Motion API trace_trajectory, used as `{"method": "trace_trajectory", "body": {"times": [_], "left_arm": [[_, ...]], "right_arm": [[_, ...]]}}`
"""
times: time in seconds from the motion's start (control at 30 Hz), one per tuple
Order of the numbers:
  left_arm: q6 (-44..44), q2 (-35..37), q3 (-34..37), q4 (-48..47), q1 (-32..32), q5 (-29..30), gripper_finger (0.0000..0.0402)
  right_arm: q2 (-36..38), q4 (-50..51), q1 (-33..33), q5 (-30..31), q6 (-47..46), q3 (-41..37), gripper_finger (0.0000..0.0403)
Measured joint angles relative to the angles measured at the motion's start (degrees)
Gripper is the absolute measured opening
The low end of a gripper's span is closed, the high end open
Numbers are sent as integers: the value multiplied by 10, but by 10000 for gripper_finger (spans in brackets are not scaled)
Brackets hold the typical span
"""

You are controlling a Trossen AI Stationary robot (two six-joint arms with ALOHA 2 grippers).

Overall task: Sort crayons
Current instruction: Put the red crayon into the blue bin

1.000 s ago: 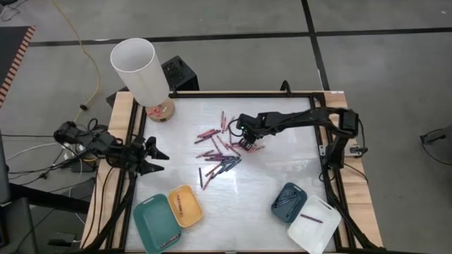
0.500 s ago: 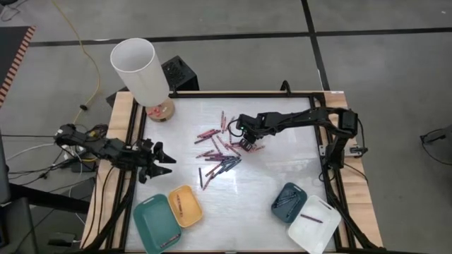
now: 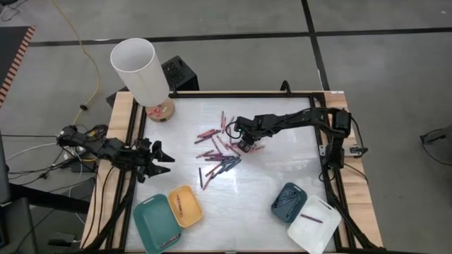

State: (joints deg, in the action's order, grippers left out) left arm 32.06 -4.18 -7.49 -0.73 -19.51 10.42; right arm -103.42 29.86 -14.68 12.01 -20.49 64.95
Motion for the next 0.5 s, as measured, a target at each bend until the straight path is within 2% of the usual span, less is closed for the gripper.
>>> {"method": "trace_trajectory", "body": {"times": [0.17,0.43,0.5], "left_arm": [[2,43,0,-57,0,53,240],[5,40,0,-70,0,55,240],[-2,40,0,-71,0,72,240]], "right_arm": [[0,1,0,0,-3,0,136],[0,6,0,0,-5,0,69],[0,6,1,0,-6,0,45]]}}
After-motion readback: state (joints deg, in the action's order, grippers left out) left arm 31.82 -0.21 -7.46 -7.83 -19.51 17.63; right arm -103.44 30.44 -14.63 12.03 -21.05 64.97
